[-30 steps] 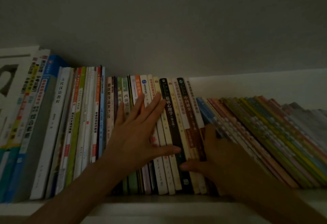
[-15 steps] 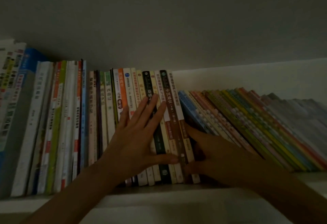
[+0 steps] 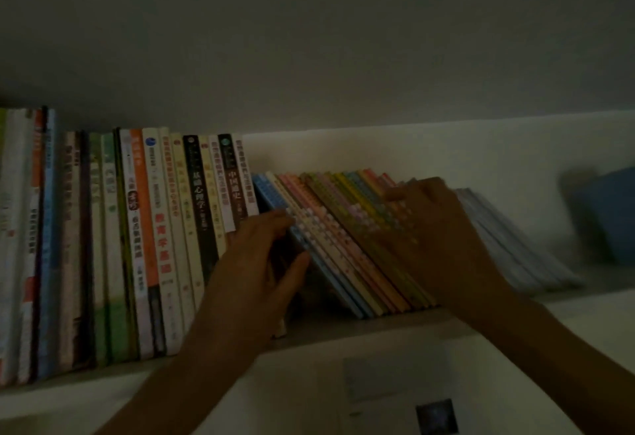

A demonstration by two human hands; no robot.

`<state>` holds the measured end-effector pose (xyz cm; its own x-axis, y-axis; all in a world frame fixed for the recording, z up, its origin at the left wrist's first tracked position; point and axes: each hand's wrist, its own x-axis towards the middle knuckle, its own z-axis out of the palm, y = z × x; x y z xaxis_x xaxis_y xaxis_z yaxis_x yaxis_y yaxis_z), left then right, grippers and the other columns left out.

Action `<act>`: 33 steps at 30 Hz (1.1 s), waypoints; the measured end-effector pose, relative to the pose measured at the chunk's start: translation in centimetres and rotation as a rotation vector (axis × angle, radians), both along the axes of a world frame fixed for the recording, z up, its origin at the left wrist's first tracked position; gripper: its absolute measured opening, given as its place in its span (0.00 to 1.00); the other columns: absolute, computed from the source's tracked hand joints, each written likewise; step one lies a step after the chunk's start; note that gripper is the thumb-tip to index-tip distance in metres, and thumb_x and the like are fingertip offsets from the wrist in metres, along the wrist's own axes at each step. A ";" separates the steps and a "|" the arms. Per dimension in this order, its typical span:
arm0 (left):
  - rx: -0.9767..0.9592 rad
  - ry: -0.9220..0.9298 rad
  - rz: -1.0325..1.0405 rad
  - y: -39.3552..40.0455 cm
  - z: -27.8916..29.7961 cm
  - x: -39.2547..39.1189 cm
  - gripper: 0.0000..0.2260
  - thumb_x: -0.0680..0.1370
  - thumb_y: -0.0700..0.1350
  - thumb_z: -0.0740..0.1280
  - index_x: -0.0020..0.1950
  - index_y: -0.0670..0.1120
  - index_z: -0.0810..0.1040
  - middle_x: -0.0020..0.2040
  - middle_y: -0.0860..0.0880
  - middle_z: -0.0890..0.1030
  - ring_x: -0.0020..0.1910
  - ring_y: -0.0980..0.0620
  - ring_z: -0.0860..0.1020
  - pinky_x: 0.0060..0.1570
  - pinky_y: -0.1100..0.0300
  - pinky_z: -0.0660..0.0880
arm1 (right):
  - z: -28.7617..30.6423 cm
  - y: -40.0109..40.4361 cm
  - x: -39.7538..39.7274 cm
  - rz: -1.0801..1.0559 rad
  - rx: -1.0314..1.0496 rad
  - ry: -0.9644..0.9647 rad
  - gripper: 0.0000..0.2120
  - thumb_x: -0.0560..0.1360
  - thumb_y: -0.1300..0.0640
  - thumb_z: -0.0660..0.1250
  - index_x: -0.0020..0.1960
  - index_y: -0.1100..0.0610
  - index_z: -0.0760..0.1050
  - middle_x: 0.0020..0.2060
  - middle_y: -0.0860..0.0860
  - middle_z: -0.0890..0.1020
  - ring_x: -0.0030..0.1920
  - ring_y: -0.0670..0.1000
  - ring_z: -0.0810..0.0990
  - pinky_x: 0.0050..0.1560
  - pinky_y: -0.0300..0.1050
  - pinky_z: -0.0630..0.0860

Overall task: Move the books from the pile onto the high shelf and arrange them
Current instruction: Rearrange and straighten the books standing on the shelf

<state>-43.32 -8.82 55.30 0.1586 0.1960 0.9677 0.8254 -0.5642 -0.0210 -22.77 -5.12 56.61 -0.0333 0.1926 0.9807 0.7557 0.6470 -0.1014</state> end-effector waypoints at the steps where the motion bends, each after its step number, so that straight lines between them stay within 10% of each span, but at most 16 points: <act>1: -0.067 -0.097 -0.072 0.2 -0.2 1.2 0.17 0.74 0.52 0.64 0.62 0.55 0.67 0.54 0.65 0.69 0.51 0.70 0.69 0.50 0.80 0.66 | 0.0 0.6 1.1 -0.054 -0.014 0.025 0.27 0.68 0.52 0.74 0.64 0.59 0.72 0.61 0.60 0.70 0.59 0.60 0.71 0.55 0.47 0.66; 4: -0.116 -0.247 -0.104 1.4 -0.3 3.3 0.16 0.73 0.48 0.68 0.57 0.53 0.67 0.47 0.66 0.71 0.42 0.71 0.71 0.38 0.82 0.68 | 0.2 2.0 3.9 -0.201 -0.049 0.082 0.40 0.64 0.39 0.73 0.68 0.59 0.67 0.65 0.62 0.67 0.63 0.64 0.69 0.62 0.62 0.66; 6: -0.149 -0.257 -0.040 1.7 0.0 4.5 0.24 0.71 0.55 0.66 0.63 0.47 0.68 0.58 0.56 0.76 0.52 0.60 0.75 0.49 0.71 0.73 | 0.6 2.6 5.8 -0.299 0.057 0.062 0.43 0.64 0.32 0.66 0.69 0.60 0.66 0.68 0.64 0.65 0.67 0.66 0.65 0.63 0.68 0.63; 10: -0.307 -0.368 -0.023 3.3 -0.1 7.0 0.50 0.61 0.63 0.68 0.76 0.45 0.51 0.74 0.47 0.61 0.71 0.47 0.64 0.67 0.56 0.63 | 2.0 2.7 10.2 -0.087 -0.307 0.069 0.51 0.60 0.29 0.64 0.75 0.47 0.49 0.74 0.55 0.56 0.69 0.60 0.62 0.67 0.60 0.63; 14: -0.433 -0.491 0.089 4.1 0.2 10.2 0.62 0.62 0.53 0.76 0.73 0.43 0.29 0.76 0.46 0.35 0.75 0.46 0.49 0.69 0.53 0.57 | 2.3 3.8 13.1 0.202 -0.675 -0.131 0.53 0.58 0.30 0.64 0.75 0.41 0.41 0.68 0.53 0.70 0.54 0.50 0.74 0.57 0.44 0.73; 21: -0.417 -0.367 0.299 4.3 0.7 9.2 0.61 0.62 0.50 0.77 0.72 0.41 0.29 0.75 0.43 0.35 0.75 0.44 0.46 0.71 0.53 0.53 | 1.5 5.9 12.4 0.214 -0.454 -0.204 0.27 0.68 0.33 0.65 0.63 0.42 0.68 0.51 0.42 0.79 0.46 0.44 0.79 0.52 0.42 0.78; 33: -0.408 0.129 0.796 2.0 2.3 4.8 0.56 0.68 0.67 0.64 0.72 0.37 0.29 0.75 0.36 0.41 0.75 0.40 0.48 0.73 0.50 0.49 | 1.5 4.6 7.8 0.284 -0.268 0.054 0.24 0.71 0.38 0.65 0.61 0.50 0.73 0.50 0.50 0.81 0.46 0.51 0.80 0.49 0.46 0.77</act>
<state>-38.48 -6.81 57.63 -0.0684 0.6184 0.7829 0.9799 0.1889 -0.0637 -14.97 -0.48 58.12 -0.0719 0.4330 0.8985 0.5396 0.7745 -0.3301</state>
